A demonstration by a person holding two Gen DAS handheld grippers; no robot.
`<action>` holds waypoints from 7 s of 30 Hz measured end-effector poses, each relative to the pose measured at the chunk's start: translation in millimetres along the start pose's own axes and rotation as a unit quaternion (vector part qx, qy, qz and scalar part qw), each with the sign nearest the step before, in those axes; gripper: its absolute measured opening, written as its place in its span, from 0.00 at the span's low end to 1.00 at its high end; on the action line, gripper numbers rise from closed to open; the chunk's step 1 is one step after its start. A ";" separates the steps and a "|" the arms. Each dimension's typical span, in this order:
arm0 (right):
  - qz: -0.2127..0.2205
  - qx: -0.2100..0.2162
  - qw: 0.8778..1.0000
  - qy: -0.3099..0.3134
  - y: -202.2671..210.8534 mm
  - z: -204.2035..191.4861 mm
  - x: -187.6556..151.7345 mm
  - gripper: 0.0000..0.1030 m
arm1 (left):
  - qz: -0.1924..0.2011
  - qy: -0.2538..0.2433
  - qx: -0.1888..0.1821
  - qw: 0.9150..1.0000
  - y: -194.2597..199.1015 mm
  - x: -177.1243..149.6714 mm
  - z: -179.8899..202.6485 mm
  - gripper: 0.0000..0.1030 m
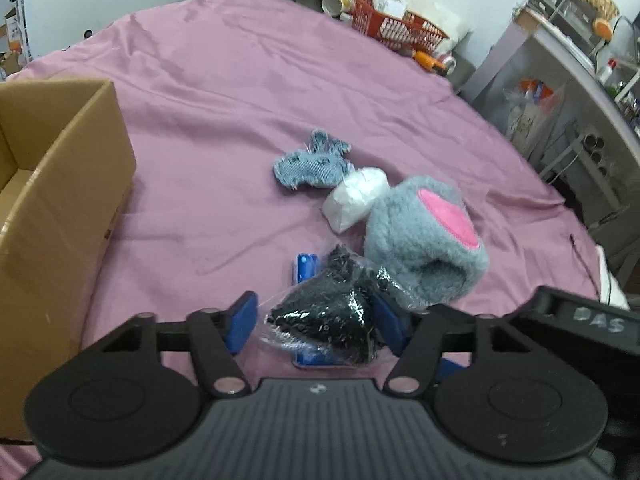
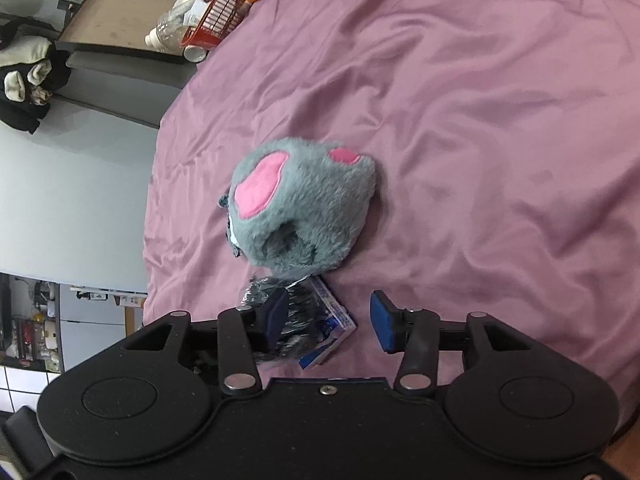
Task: Organize soft objects
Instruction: 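Grasp the plastic bag of black items with the left tool while the right tool grasps the tissue pack, then carry the bag and tissue pack over the box and open both tools, then move both tools from the box to the grey plush with pink ears, then close both tools on the grey plush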
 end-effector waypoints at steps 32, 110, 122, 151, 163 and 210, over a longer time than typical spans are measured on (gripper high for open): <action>0.002 -0.110 0.975 0.193 -44.2 -45.6 -24.0 0.50 | 0.046 0.084 0.033 0.995 58.4 33.0 -58.5 0.51; 0.024 0.074 0.918 0.389 0.7 -197.0 -155.4 0.63 | 0.090 0.133 0.098 0.982 161.1 25.8 -212.1 0.65; 0.063 0.058 0.931 0.354 36.8 -178.9 -128.4 0.82 | 0.111 0.106 0.123 0.980 178.8 24.2 -190.1 0.80; 0.098 0.059 0.961 0.254 109.5 -102.1 -49.4 1.00 | 0.161 0.070 0.075 0.982 191.5 22.4 -72.6 1.00; 0.092 0.073 0.985 0.129 105.8 -53.3 -4.8 0.97 | 0.103 0.055 0.085 0.989 154.8 25.5 -37.6 0.99; 0.076 0.028 0.996 -0.043 36.3 16.1 54.6 0.43 | 0.008 -0.014 -0.053 0.998 -31.6 35.5 41.0 0.48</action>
Point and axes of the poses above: each gripper's, at about its wrist camera, not at the fingertips, and y roughly against the way its jaws point, z to its right, x to its top, the point moved 7 cm from there along -y, roughly the way its jaws point, and after that the axes turned 8 degrees about -z, right-handed, at the moved point
